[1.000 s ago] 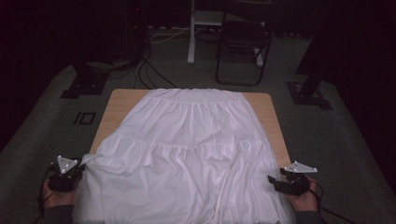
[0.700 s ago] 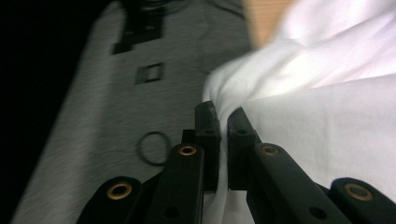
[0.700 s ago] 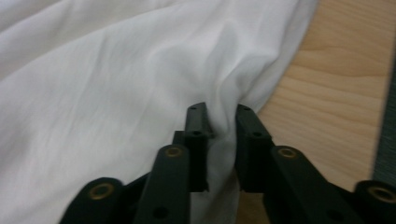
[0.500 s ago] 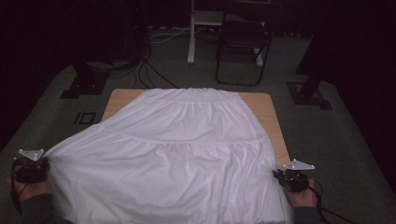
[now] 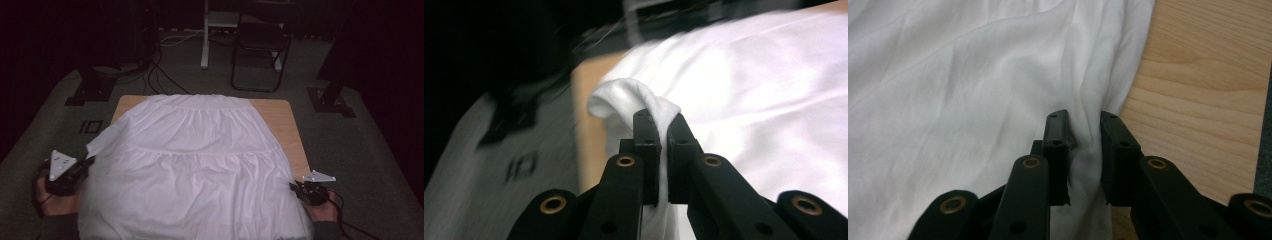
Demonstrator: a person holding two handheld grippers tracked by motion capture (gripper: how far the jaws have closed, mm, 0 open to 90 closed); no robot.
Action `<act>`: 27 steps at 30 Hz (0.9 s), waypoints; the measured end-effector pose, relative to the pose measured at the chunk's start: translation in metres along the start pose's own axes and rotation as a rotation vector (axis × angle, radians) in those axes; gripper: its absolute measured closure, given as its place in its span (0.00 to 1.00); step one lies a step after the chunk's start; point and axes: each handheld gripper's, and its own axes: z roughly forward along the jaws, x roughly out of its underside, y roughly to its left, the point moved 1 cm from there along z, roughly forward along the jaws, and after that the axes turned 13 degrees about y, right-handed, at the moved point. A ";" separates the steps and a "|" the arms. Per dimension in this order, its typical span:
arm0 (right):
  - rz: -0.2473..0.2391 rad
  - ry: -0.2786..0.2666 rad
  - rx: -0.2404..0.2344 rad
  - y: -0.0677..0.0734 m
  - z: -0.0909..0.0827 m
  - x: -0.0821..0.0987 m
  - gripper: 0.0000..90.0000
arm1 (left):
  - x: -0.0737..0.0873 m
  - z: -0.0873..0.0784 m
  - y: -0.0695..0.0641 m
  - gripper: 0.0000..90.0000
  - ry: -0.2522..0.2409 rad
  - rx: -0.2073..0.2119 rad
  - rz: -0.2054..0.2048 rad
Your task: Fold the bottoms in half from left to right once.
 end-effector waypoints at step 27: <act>-0.121 -0.170 -0.009 0.068 -0.037 -0.043 0.61 | -0.032 0.089 -0.186 0.55 0.064 0.505 0.258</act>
